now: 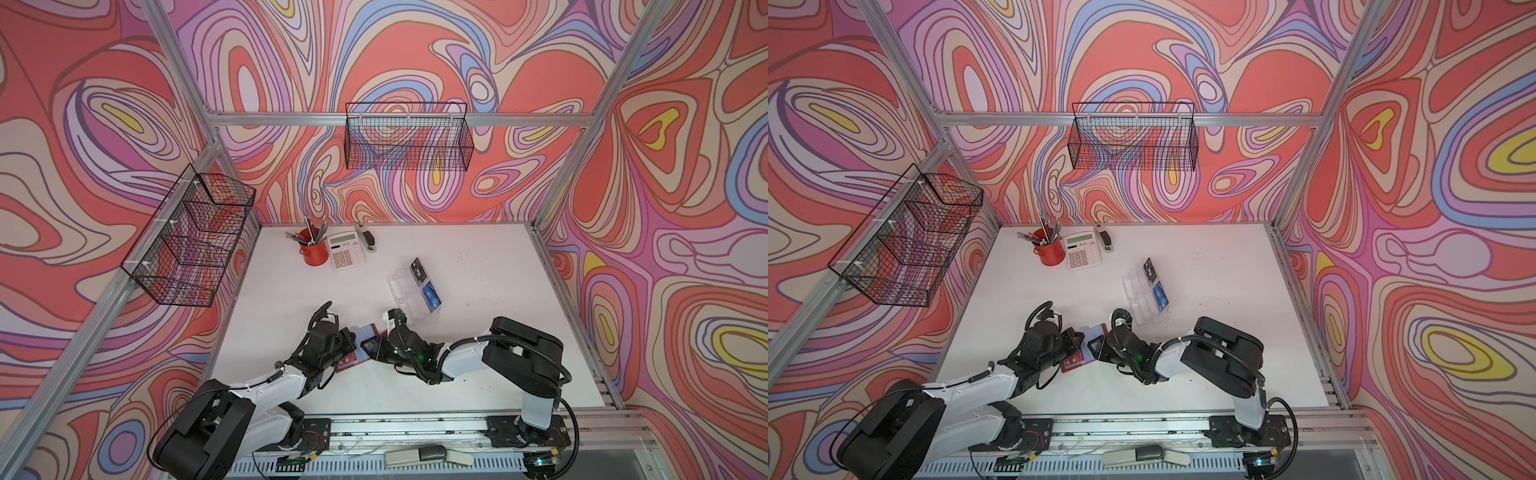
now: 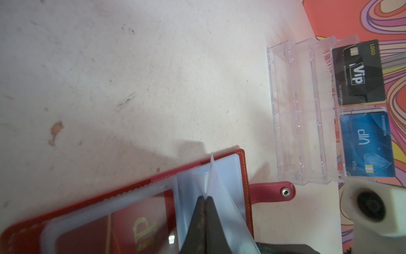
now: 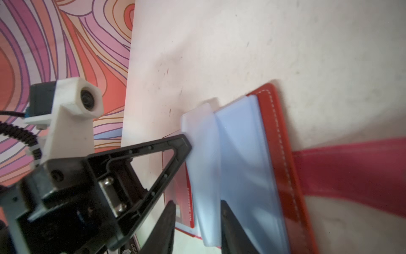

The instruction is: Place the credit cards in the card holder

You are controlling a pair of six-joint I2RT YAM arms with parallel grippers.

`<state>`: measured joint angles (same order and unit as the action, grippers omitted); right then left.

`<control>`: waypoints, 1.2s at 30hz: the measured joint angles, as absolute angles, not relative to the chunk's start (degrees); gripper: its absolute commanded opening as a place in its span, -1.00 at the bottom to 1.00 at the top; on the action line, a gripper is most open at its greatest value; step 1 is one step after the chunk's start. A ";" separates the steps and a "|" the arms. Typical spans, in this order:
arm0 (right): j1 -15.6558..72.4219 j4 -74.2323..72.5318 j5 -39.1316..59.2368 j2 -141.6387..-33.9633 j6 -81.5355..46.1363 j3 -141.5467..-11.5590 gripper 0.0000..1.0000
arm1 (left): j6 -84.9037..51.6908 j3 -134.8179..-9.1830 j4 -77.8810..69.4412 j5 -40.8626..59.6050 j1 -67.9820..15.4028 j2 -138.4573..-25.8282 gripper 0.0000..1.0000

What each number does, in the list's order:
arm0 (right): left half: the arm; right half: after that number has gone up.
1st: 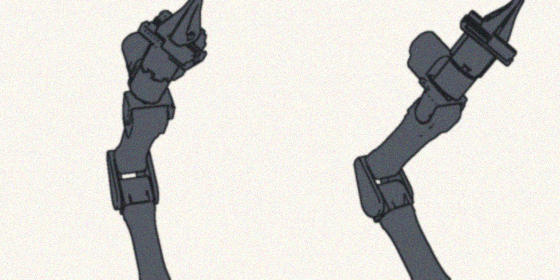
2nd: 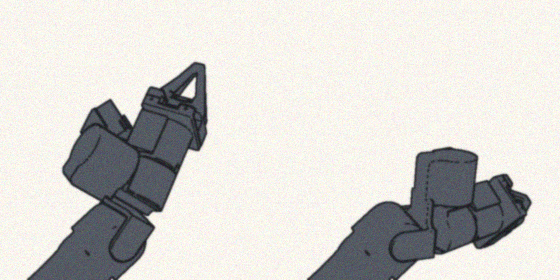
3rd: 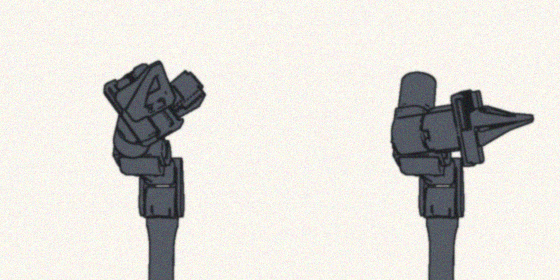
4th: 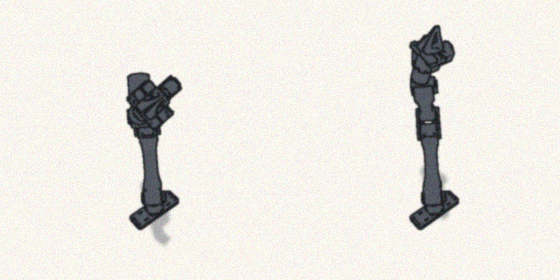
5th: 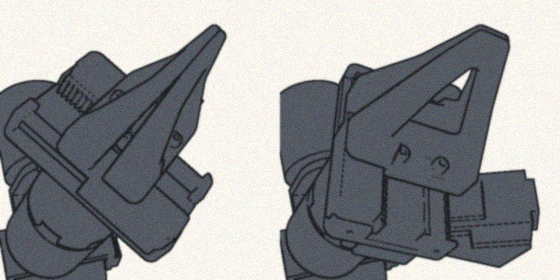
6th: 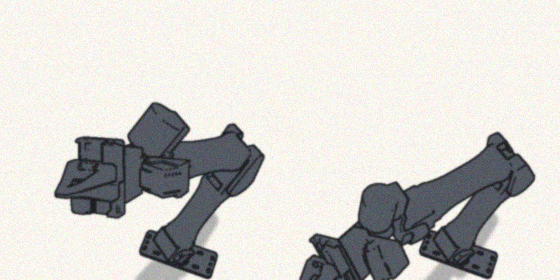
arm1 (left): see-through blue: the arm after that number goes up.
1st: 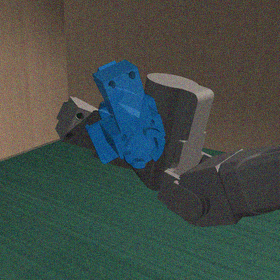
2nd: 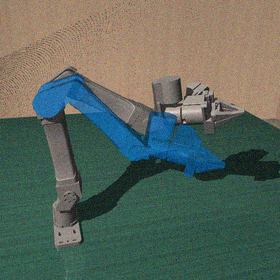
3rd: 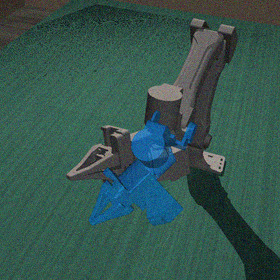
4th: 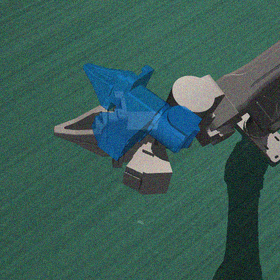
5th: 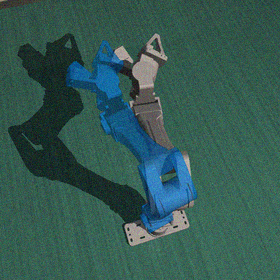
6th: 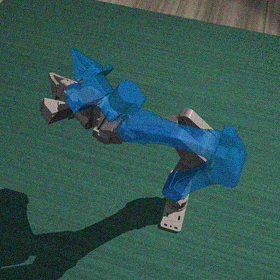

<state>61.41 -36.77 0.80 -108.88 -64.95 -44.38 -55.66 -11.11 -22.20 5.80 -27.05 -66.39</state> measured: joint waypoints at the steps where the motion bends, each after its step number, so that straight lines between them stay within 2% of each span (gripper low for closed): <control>1: 61.41 -37.06 0.91 -108.88 -64.64 -44.38 -0.37 | -55.44 -11.51 -21.52 5.78 -27.05 -66.35 -0.69; 2: 61.41 -37.32 0.99 -108.88 -64.29 -44.38 -0.38 | -55.02 -12.05 -20.29 5.72 -27.05 -65.98 -0.46; 4: 61.41 -37.78 1.13 -108.88 -63.66 -44.42 -0.39 | -54.26 -13.34 -16.99 5.21 -27.05 -63.99 0.13; 5: 61.41 -37.93 1.26 -108.88 -63.26 -44.58 -0.39 | -53.89 -14.09 -14.79 4.58 -27.07 -62.04 0.32; 8: 61.60 -38.28 1.69 -108.88 -62.02 -45.52 -0.41 | -52.84 -15.68 -9.21 1.58 -27.05 -54.52 0.46; 13: 62.98 -38.65 2.87 -109.82 -60.03 -49.58 -0.43 | -53.58 -13.72 -3.14 -7.53 -27.05 -40.14 0.60; 20: 65.49 -39.22 3.95 -115.90 -59.11 -55.02 -0.43 | -57.32 -9.41 6.17 -17.43 -27.05 -28.10 0.60; 29: 65.67 -38.54 5.23 -120.16 -59.46 -56.47 -0.42 | -59.90 -9.30 8.38 -18.37 -27.05 -31.33 0.59; 36: 65.67 -30.52 1.13 -113.23 -56.12 -56.16 -0.38 | -60.40 -9.61 8.32 -15.75 -27.05 -40.38 0.57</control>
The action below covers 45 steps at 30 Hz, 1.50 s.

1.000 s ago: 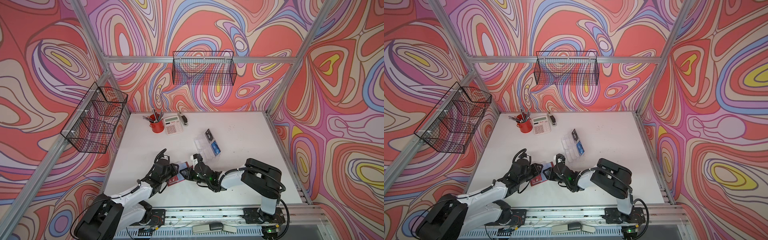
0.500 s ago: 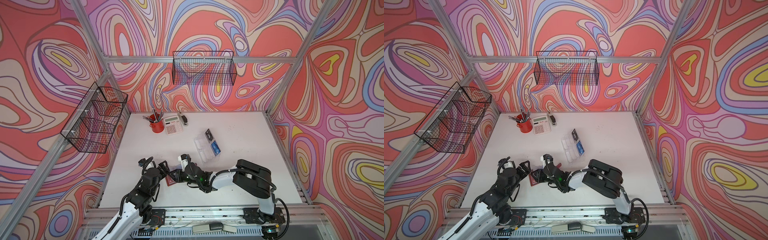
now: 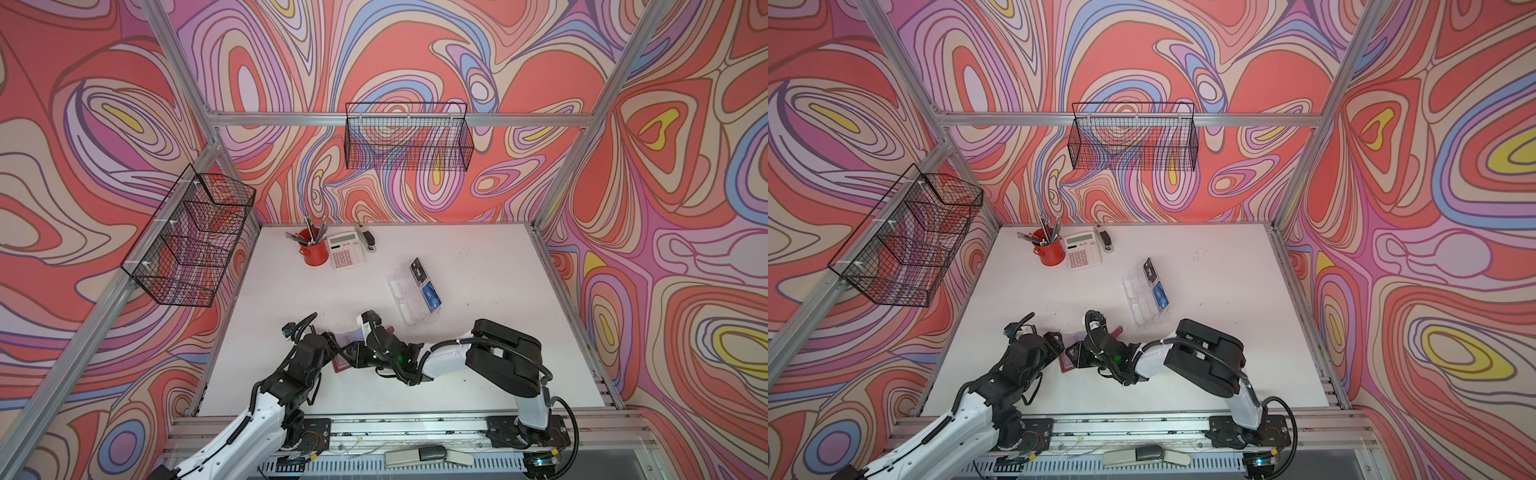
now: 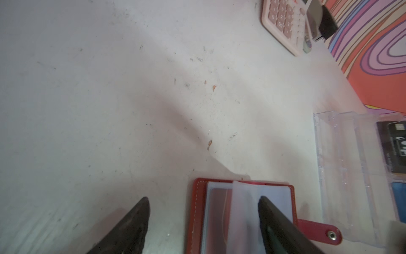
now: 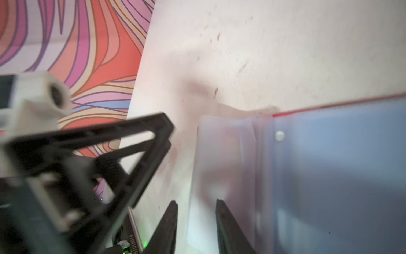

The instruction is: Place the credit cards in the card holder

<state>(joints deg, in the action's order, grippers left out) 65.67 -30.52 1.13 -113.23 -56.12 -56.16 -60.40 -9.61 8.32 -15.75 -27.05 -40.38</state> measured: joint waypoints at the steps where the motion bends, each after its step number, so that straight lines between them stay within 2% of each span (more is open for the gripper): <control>1: 65.67 -29.80 0.25 -112.18 -55.55 -56.25 -0.42 | -60.73 -9.80 8.34 -15.64 -27.05 -41.39 0.57; 5: 65.34 -27.97 -1.89 -112.73 -54.30 -59.16 -0.55 | -61.19 -11.27 8.38 -13.98 -26.94 -43.92 0.56; 11: 64.86 -27.03 -4.10 -119.72 -54.08 -64.53 -0.59 | -62.17 -11.20 9.78 -13.32 -26.89 -43.57 0.51; 16: 65.17 -27.11 -3.18 -122.45 -54.28 -65.08 -0.59 | -63.18 -10.87 9.26 -12.82 -26.92 -42.28 0.31; 24: 65.87 -29.95 -0.58 -122.48 -55.90 -63.72 -0.63 | -64.16 -10.76 8.40 -10.81 -26.92 -42.89 0.17; 31: 66.15 -33.30 0.71 -123.55 -57.82 -62.98 -0.76 | -64.79 -10.70 6.57 -9.58 -26.89 -45.63 -0.19; 35: 66.22 -35.27 1.39 -123.72 -58.28 -62.00 -0.76 | -64.82 -10.70 5.13 -9.23 -26.87 -47.55 -0.31; 39: 66.48 -33.98 0.64 -120.03 -57.39 -58.65 -0.67 | -64.77 -10.72 4.62 -8.91 -26.89 -49.78 -0.32; 45: 65.63 -30.00 -2.13 -106.52 -55.75 -51.48 -0.50 | -64.51 -12.32 2.68 -7.40 -26.87 -53.89 -0.34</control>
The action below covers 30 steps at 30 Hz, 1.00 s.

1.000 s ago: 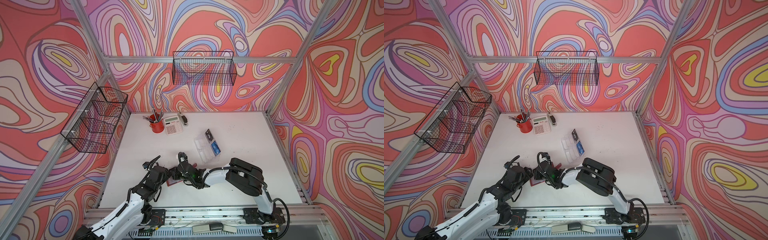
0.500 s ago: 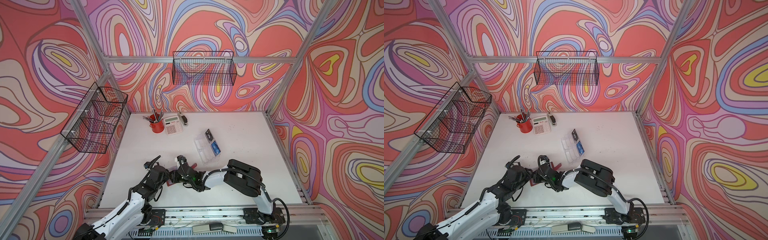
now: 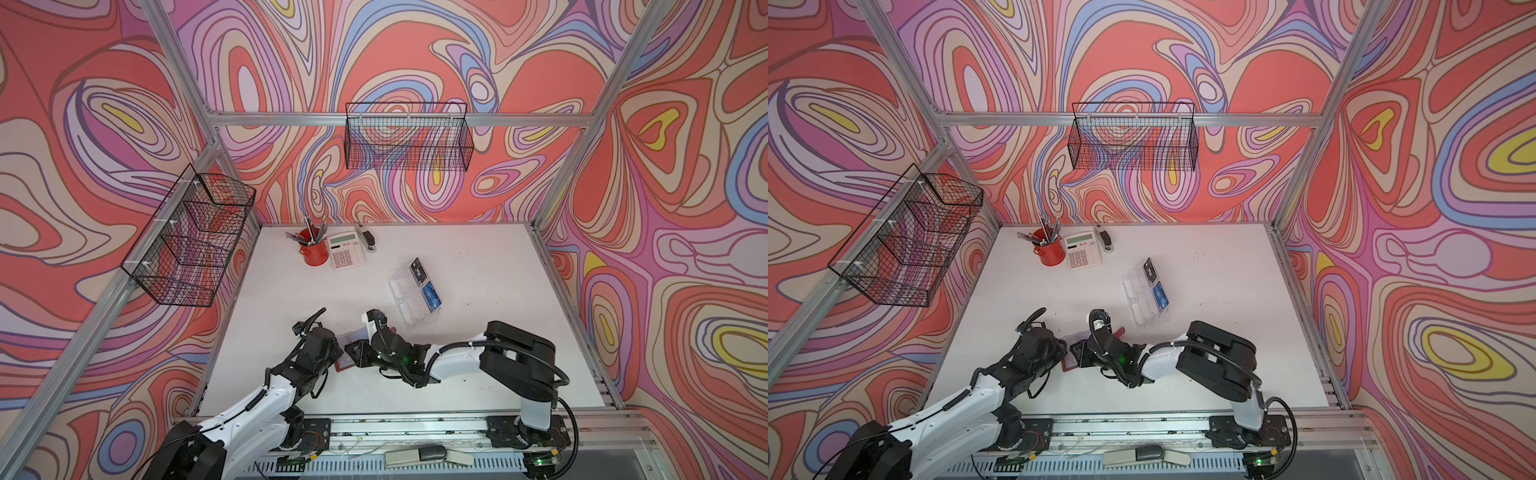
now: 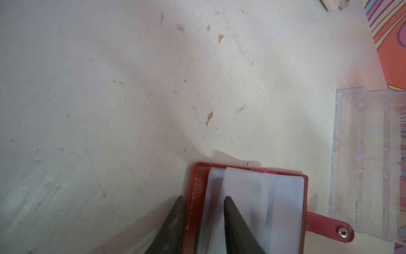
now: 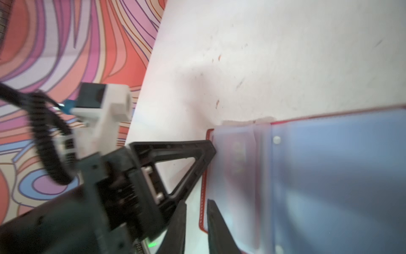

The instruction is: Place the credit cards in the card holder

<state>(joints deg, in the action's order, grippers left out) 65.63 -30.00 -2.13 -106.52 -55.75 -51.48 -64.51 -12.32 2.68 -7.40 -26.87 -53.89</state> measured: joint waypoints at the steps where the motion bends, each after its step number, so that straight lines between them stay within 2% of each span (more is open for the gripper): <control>1: 65.01 -28.97 -2.66 -103.63 -55.46 -50.33 -0.44 | -64.40 -12.69 2.44 -6.87 -26.87 -54.65 -0.35; 5: 61.45 -20.36 -7.73 -91.85 -52.82 -48.40 -0.23 | -63.16 -13.54 0.38 -4.03 -26.83 -57.23 -0.35; 9: 59.00 -4.82 -16.97 -81.38 -48.29 -52.84 0.23 | -60.60 -15.00 -1.39 1.08 -26.68 -60.31 -0.41; 11: 57.91 2.87 -21.65 -77.62 -45.41 -56.66 0.23 | -59.59 -15.73 -1.37 3.11 -26.68 -61.34 -0.42; 14: 53.58 11.64 -26.09 -72.47 -41.21 -61.08 0.42 | -58.37 -16.14 -1.32 4.82 -26.68 -61.47 -0.33; 18: 43.42 19.44 -25.80 -67.02 -36.45 -61.82 0.42 | -56.53 -16.21 0.27 4.43 -26.68 -58.96 -0.19; 22: 33.87 25.12 -18.76 -67.70 -32.18 -61.84 0.41 | -54.43 -16.40 2.39 2.11 -26.68 -54.08 -0.06; 23: 33.06 25.98 -17.15 -68.60 -31.38 -61.89 0.41 | -54.00 -16.40 2.66 1.63 -26.68 -53.08 -0.03; 26: 32.56 28.14 -11.35 -73.23 -28.97 -62.39 0.20 | -52.99 -16.34 3.11 0.12 -26.68 -50.06 0.01; 30: 32.60 29.34 -3.53 -80.62 -26.92 -63.53 0.22 | -51.59 -16.32 3.57 -1.28 -26.68 -47.48 0.06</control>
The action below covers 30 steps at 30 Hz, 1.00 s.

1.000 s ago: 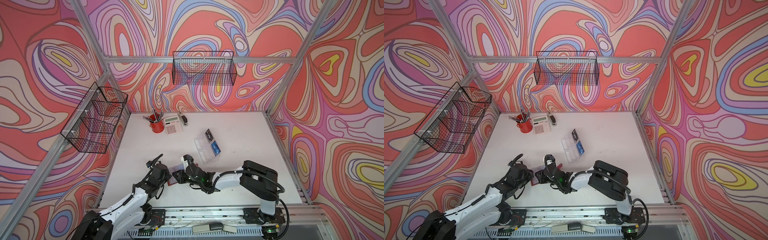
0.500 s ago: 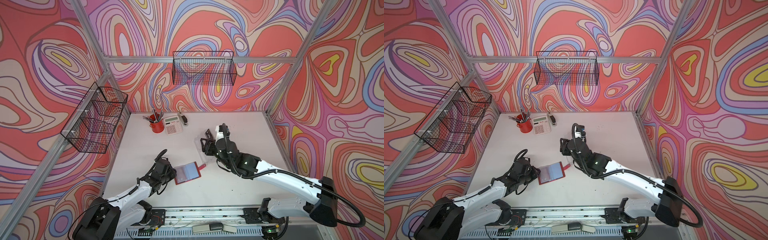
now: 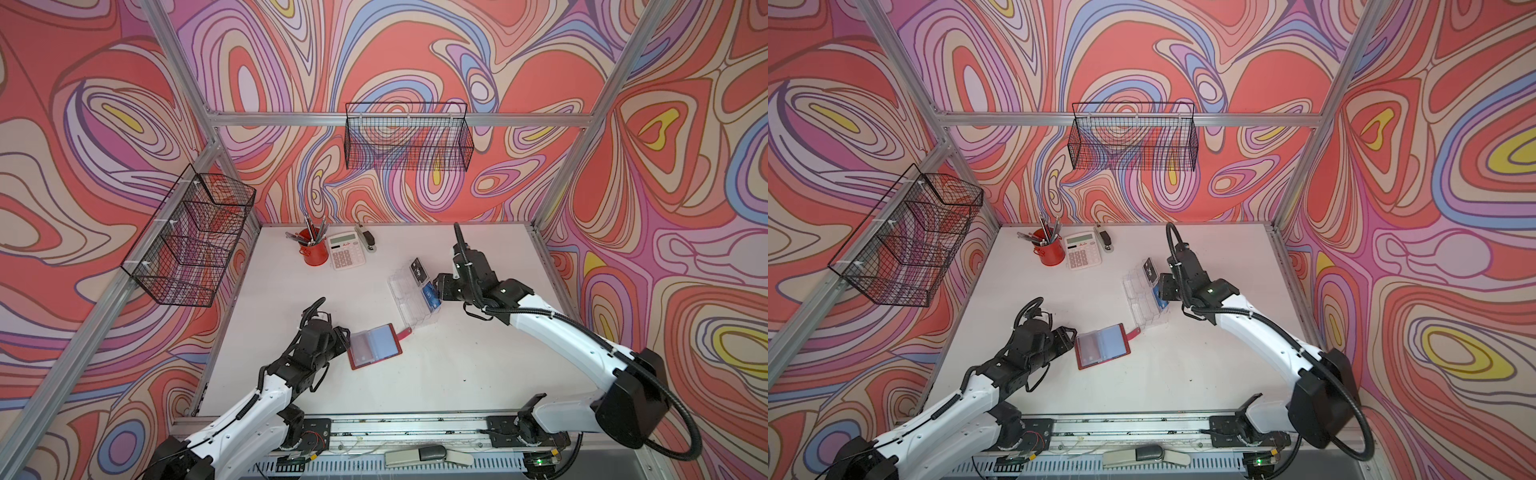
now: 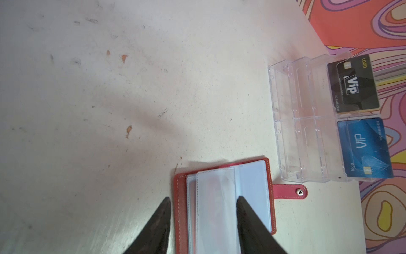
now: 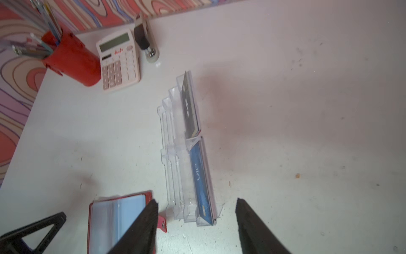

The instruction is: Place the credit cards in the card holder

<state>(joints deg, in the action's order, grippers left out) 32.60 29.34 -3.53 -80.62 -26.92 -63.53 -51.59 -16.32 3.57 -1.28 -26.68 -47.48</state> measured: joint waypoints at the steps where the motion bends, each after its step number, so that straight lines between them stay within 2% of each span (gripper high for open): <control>1: 32.60 29.58 -2.28 -81.78 -26.46 -63.55 0.22 | -51.18 -16.32 3.70 -1.56 -26.68 -46.98 0.07; 10: 31.97 30.65 0.78 -83.81 -21.52 -65.36 0.26 | -48.14 -12.97 1.65 -1.56 -26.68 -43.92 0.15; 15: 27.99 29.67 4.23 -83.09 -20.05 -63.86 0.30 | -47.51 -12.32 0.27 -1.30 -26.68 -44.16 0.16; 22: 27.05 27.77 8.64 -81.58 -19.59 -60.66 0.15 | -46.92 -12.32 -1.08 -0.84 -26.68 -45.78 0.17; 30: 27.05 26.13 13.21 -84.68 -19.53 -60.60 0.03 | -46.26 -12.32 -1.61 0.12 -26.68 -47.53 0.19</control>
<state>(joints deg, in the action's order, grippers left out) 27.05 26.13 13.21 -84.68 -19.53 -60.60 -46.26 -12.32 -1.61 0.12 -26.68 -47.53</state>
